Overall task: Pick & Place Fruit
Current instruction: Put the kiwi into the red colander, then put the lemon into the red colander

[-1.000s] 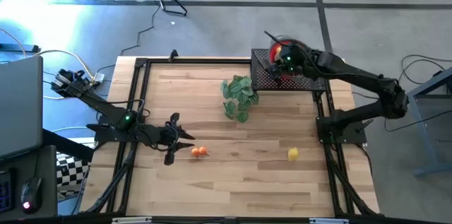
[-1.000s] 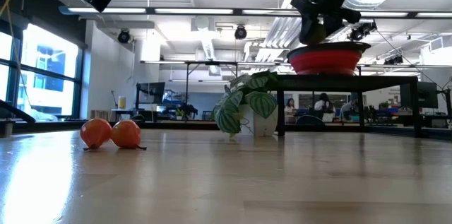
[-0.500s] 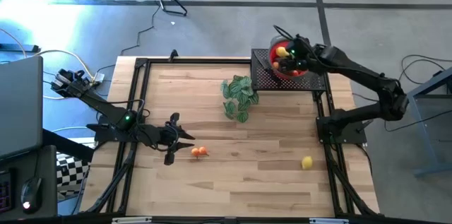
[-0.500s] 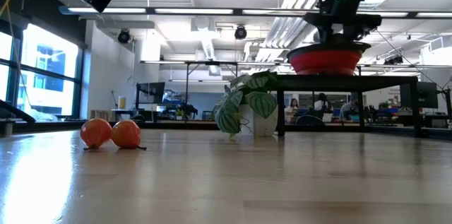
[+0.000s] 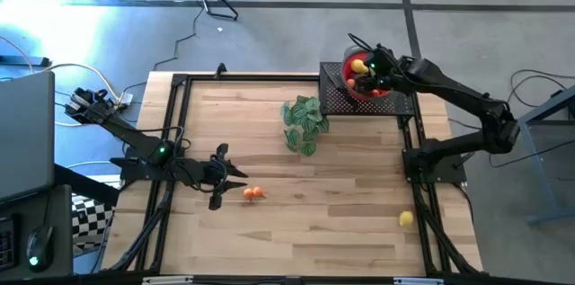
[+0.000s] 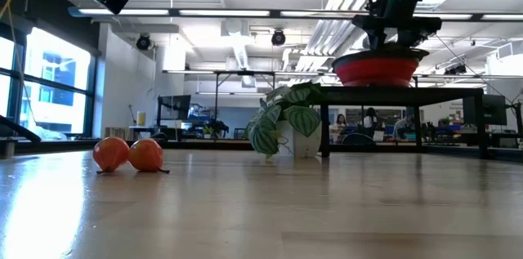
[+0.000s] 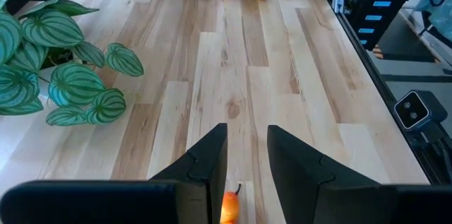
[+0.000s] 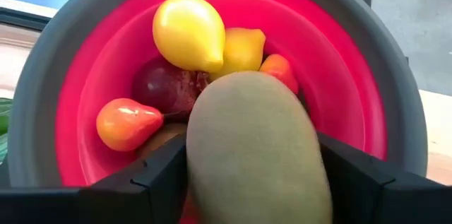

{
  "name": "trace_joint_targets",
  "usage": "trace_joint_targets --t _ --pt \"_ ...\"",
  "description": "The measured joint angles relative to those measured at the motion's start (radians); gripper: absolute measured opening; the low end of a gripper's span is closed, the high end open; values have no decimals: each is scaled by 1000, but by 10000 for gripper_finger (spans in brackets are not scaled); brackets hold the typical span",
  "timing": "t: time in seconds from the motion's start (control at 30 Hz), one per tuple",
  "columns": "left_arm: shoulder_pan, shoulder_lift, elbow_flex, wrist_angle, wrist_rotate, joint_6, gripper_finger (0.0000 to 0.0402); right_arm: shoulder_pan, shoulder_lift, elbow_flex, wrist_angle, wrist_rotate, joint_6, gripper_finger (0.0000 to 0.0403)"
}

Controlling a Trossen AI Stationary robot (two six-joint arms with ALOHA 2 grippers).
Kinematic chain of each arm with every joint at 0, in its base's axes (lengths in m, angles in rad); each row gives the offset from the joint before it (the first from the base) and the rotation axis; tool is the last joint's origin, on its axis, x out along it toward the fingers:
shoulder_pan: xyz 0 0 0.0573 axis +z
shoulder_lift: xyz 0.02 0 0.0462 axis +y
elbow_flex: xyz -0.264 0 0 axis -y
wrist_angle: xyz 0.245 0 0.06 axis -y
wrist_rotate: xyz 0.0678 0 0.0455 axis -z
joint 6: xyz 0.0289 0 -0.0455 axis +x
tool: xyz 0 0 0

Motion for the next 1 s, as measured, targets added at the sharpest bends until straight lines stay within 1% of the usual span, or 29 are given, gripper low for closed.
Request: trace_joint_targets --t 0.2,0.3,0.43,0.67,0.8,1.0 --pt "0 0 0 0 0 0 99 0 0 0 1 7 -32 304" --pt "0 0 0 0 0 0 99 0 0 0 0 -4 -51 319" --pt "0 0 0 0 0 0 99 1 -29 0 0 -45 -82 314" --pt "0 0 0 -2 0 0 99 1 -140 0 2 -91 -146 277" --pt "0 0 0 -3 0 0 99 1 -229 0 32 -210 -161 257" --pt "0 0 0 -3 0 0 99 12 -322 0 105 -470 -157 229"
